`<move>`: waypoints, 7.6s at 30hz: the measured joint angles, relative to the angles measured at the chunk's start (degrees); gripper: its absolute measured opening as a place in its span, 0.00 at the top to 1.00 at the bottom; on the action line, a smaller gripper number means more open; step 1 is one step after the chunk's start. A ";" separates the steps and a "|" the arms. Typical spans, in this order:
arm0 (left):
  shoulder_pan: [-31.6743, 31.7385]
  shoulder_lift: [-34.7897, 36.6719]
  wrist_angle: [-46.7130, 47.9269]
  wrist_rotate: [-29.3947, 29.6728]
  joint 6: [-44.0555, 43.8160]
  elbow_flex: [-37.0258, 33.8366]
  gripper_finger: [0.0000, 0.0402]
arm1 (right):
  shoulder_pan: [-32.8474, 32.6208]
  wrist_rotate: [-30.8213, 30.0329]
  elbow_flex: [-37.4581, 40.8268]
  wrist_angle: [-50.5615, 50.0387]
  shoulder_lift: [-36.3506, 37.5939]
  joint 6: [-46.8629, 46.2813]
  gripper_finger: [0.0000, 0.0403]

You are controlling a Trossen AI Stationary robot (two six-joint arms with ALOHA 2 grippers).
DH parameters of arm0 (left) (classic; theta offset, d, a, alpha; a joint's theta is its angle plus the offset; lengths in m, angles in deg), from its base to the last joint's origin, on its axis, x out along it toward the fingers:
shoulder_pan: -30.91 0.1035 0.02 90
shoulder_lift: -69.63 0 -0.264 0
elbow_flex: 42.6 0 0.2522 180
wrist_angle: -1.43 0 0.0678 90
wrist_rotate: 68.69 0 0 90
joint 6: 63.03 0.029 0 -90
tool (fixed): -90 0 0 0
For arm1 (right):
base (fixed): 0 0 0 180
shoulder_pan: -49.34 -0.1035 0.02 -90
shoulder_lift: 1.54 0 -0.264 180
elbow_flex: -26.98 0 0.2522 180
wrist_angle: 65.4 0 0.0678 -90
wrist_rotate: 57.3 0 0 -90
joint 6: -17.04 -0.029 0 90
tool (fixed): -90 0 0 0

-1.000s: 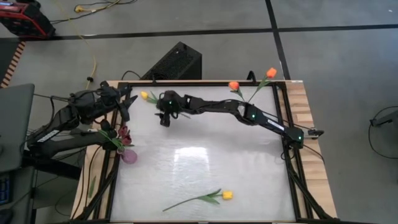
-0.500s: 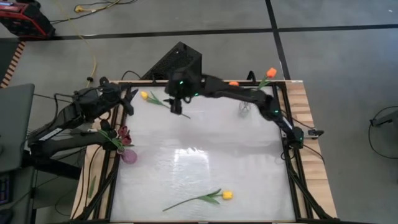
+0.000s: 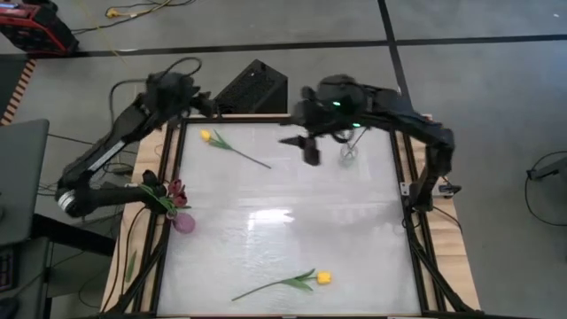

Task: Sort flowers into vase by color
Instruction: Put the top yellow tulip into the transparent vase

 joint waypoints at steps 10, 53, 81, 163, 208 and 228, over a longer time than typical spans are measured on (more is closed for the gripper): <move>2.87 -18.46 1.80 -11.25 11.95 1.17 0.56 | -2.60 -0.03 0.07 -22.90 4.55 -4.21 0.42; -11.21 -44.56 21.10 1.01 43.86 0.80 0.99 | -3.41 -4.76 17.31 -21.90 7.64 -2.69 0.42; -14.98 -18.87 16.72 -40.46 -0.23 1.02 1.00 | -9.68 -39.33 63.52 84.05 -6.56 71.05 0.48; -15.74 -16.30 -3.99 -37.20 19.40 -3.90 0.57 | 14.38 -14.67 121.46 116.21 49.67 2.29 0.94; -15.74 -16.32 -4.96 -37.14 18.03 -3.90 0.57 | 22.02 -17.81 130.68 149.07 31.18 -8.20 0.94; -15.74 -16.34 -3.94 -37.16 17.33 -3.90 0.57 | 22.44 -17.86 130.68 148.13 27.02 -6.07 0.81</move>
